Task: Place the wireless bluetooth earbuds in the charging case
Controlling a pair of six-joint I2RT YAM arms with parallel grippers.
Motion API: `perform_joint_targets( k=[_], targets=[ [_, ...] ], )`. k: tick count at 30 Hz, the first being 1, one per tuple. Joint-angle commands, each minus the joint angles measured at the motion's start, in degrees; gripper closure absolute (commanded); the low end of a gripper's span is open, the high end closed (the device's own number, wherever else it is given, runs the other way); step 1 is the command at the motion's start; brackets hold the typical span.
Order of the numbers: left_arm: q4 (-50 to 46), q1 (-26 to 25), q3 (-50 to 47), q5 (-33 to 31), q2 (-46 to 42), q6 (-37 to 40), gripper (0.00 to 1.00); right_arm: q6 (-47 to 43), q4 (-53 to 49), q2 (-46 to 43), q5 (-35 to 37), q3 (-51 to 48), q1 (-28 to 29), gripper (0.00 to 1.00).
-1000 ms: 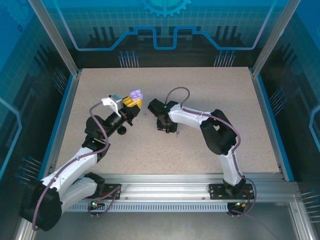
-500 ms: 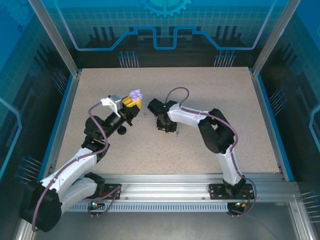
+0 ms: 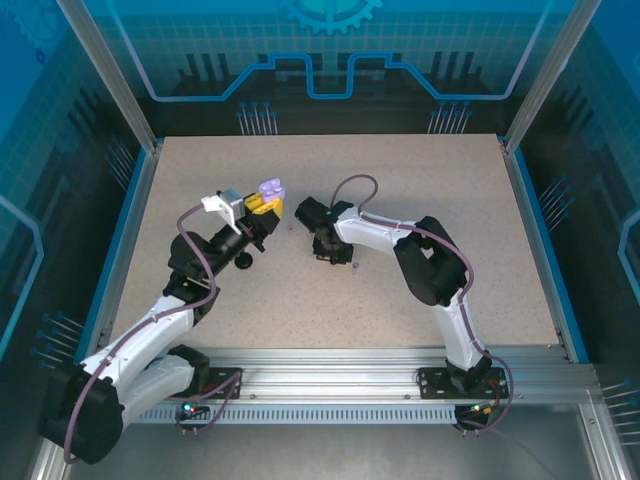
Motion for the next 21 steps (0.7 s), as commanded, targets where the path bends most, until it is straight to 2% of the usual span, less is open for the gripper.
perform_joint_targets(
  k=[1,11,21],
  targets=[
    [1.4,-0.5,-0.4,-0.4,-0.9,0.1,1.00,1.1,0.2,1.5,-0.5,-0.1,-0.3,0.73],
    [1.1,-0.7,-0.3,-0.2,-0.9,0.0,1.00,0.5,2.0,-1.6,0.0,-2.7,-0.3,0.80],
    [1.4,-1.0,-0.3,0.1,-1.0,-0.2,1.00,-1.2,3.4,-9.5,2.8,-5.8,-0.3,0.81]
  ],
)
